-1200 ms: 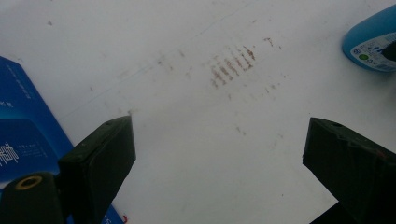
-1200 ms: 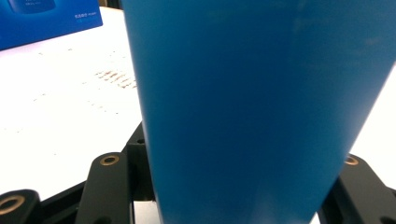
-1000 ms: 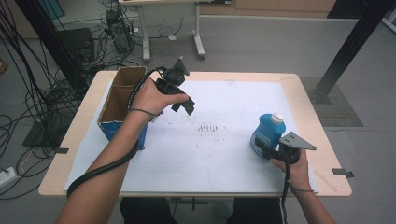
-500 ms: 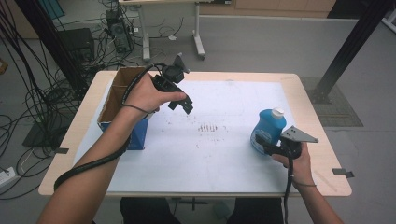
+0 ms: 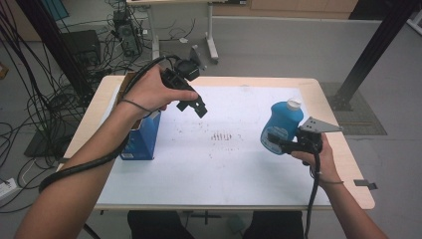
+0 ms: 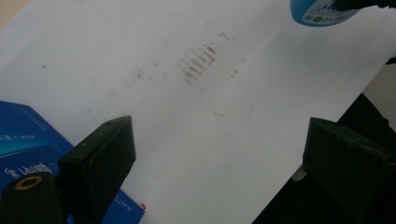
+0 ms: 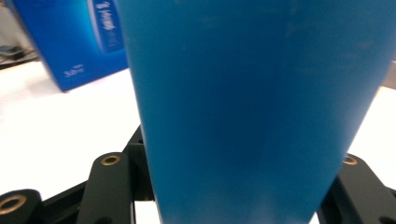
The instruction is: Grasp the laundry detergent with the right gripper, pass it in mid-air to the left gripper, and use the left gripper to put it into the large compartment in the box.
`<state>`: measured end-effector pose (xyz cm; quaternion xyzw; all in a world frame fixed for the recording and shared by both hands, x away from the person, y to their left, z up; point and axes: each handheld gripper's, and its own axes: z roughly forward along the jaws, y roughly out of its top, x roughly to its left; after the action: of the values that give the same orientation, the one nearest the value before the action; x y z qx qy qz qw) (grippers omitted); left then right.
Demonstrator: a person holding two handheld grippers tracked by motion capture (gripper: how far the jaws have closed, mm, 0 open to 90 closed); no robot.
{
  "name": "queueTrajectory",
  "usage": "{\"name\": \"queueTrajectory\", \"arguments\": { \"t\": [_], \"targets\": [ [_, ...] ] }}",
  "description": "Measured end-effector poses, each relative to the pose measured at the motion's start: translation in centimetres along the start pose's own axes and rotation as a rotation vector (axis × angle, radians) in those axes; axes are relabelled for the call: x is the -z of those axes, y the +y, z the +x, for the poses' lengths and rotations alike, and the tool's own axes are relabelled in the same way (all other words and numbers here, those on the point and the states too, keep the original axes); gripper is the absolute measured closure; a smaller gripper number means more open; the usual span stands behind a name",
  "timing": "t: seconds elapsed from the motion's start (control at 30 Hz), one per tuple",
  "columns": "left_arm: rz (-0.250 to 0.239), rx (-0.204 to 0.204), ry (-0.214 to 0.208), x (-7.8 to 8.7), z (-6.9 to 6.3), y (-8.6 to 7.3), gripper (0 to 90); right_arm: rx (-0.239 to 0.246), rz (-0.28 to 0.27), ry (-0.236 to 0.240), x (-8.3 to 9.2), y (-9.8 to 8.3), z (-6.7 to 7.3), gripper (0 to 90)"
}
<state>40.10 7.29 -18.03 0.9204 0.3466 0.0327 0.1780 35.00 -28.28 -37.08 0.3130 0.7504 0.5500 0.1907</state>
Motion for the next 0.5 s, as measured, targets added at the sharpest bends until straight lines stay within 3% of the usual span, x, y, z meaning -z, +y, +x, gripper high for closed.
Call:
{"name": "queueTrajectory", "arguments": {
  "t": [0.1, 0.13, 0.17, 0.2, 0.23, 0.33, 0.37, 0.5],
  "targets": [
    [-0.001, -0.019, 0.000, 0.5, -0.3, 0.2, 9.8, 0.014, -0.001, 0.029, -0.1, 0.7, 0.1, 43.4],
    [0.001, -0.044, -0.007, 1.0, -0.6, 0.3, 10.0, 0.015, -0.006, 0.063, -0.1, 1.4, 0.2, 43.3],
    [0.001, -0.044, -0.007, 1.0, -0.6, 0.3, 10.0, 0.015, -0.006, 0.063, -0.1, 1.4, 0.2, 43.3],
    [0.001, -0.051, -0.010, 1.2, -0.7, 0.4, 10.0, 0.019, -0.008, 0.097, -0.2, 2.1, 0.3, 43.3],
    [-0.002, -0.079, -0.018, 1.6, -1.0, 0.5, 10.0, 0.022, -0.011, 0.115, -0.2, 2.5, 0.3, 43.3],
    [0.010, -0.097, -0.017, 1.8, -1.2, 0.6, 10.0, 0.024, -0.017, 0.152, -0.2, 3.2, 0.4, 43.3],
    [0.012, -0.108, -0.016, 1.9, -1.3, 0.6, 10.4, 0.037, -0.021, 0.186, -0.3, 4.0, 0.5, 43.3],
    [0.032, -0.162, -0.022, 2.3, -2.0, 0.8, 10.4, 0.060, -0.020, 0.242, -0.6, 5.3, 1.0, 43.2]
  ]
}}
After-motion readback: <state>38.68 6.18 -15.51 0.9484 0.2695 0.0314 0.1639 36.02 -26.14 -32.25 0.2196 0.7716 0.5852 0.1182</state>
